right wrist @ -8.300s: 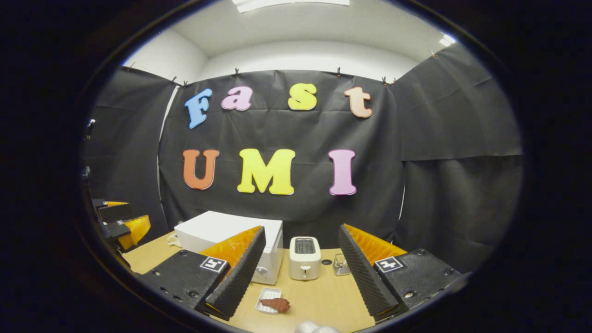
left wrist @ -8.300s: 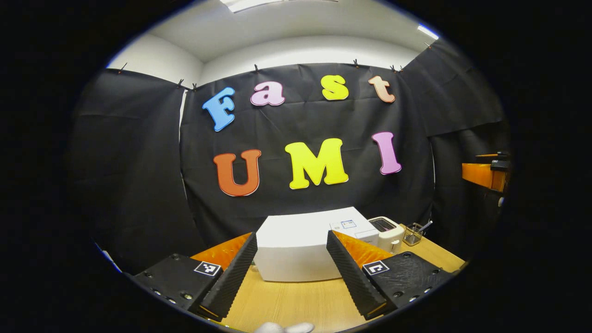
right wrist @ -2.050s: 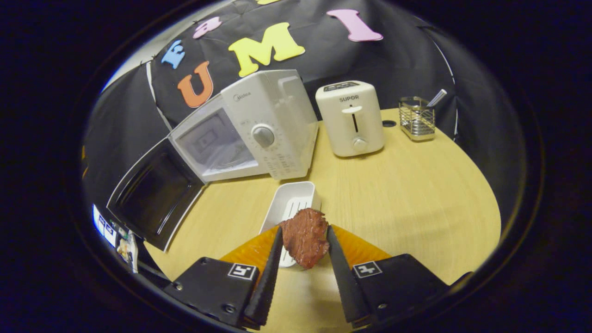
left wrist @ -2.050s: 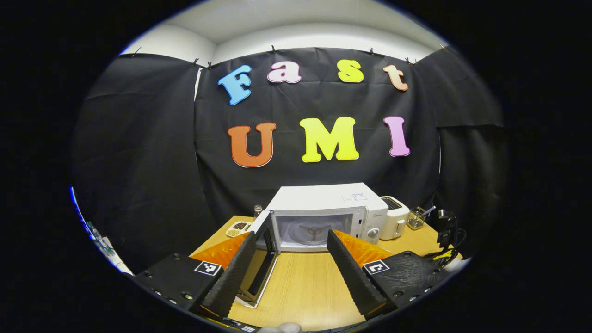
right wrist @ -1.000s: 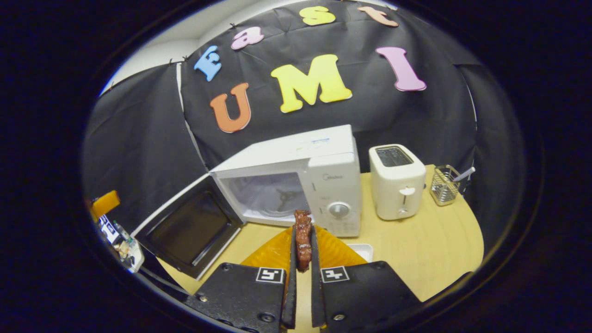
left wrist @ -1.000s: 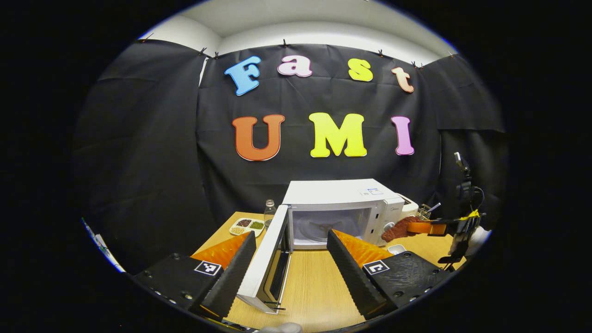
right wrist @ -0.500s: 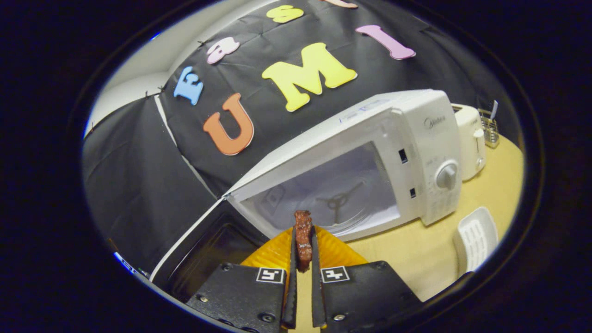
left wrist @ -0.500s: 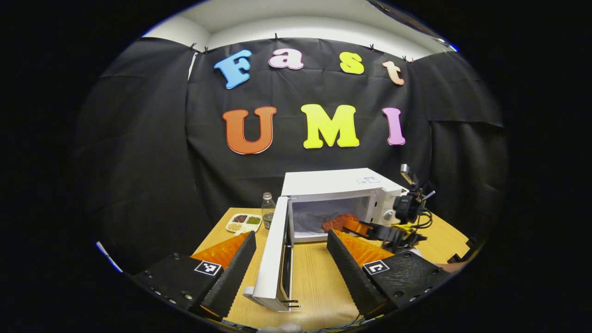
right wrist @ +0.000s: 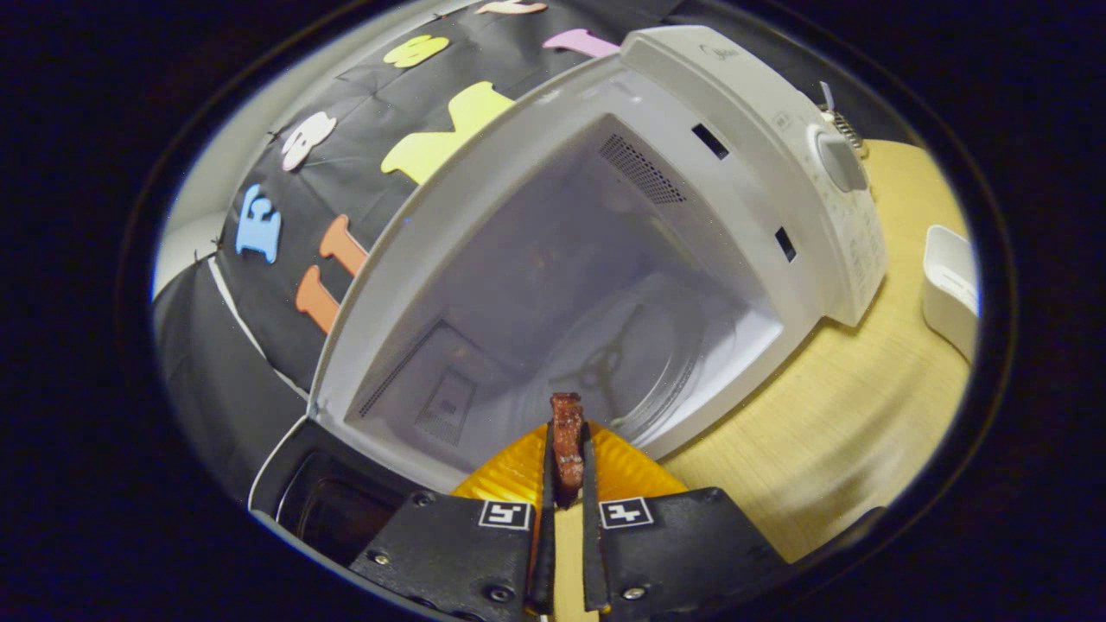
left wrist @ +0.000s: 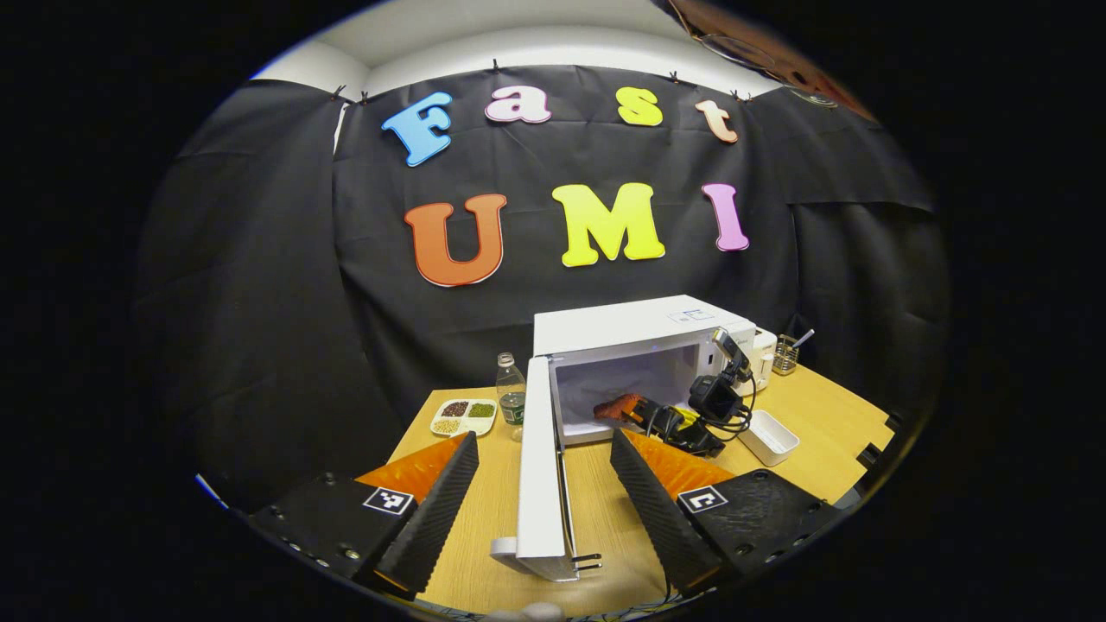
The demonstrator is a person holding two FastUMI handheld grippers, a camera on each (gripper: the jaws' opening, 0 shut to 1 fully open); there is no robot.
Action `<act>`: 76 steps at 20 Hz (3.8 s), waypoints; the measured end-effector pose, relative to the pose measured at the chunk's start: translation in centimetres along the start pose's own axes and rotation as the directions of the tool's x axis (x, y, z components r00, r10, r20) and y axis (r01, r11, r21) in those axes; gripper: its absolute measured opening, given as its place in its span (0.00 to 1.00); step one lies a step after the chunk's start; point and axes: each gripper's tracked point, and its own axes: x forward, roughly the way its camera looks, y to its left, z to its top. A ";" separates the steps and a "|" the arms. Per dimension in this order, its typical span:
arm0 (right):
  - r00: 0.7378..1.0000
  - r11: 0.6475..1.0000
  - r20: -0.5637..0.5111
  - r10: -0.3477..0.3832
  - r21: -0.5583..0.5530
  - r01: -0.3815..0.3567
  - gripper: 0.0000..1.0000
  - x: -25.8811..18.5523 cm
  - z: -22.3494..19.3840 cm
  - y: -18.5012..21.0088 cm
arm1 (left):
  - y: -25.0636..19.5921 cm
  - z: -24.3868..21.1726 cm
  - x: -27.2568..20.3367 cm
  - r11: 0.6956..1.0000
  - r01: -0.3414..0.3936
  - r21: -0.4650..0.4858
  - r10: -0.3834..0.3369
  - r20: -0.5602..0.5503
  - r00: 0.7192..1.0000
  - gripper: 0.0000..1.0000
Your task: Open the microwave oven with the left hand, put the food in, and close the microwave oven.
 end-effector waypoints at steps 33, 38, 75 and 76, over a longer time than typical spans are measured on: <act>0.991 0.701 0.120 -0.063 -0.701 0.129 0.98 -14.5 11.7 2.0 | 5.2 -0.4 -0.3 0.996 -0.076 -0.037 0.077 0.047 0.996 0.95; 0.991 0.647 0.103 -0.090 -0.750 0.137 0.98 -23.2 15.4 1.6 | 8.1 -2.7 -1.6 0.992 -0.124 -0.027 0.124 0.030 0.992 0.95; 0.956 0.641 0.173 -0.235 -0.712 0.287 0.91 -41.6 24.4 -5.6 | -8.8 -13.5 3.8 0.984 0.153 -0.085 -0.160 -0.079 0.984 0.00; 0.955 0.644 0.182 -0.233 -0.708 0.292 0.99 -41.7 25.0 -5.7 | -10.0 -13.0 4.1 0.981 0.173 -0.082 -0.179 -0.072 0.981 0.00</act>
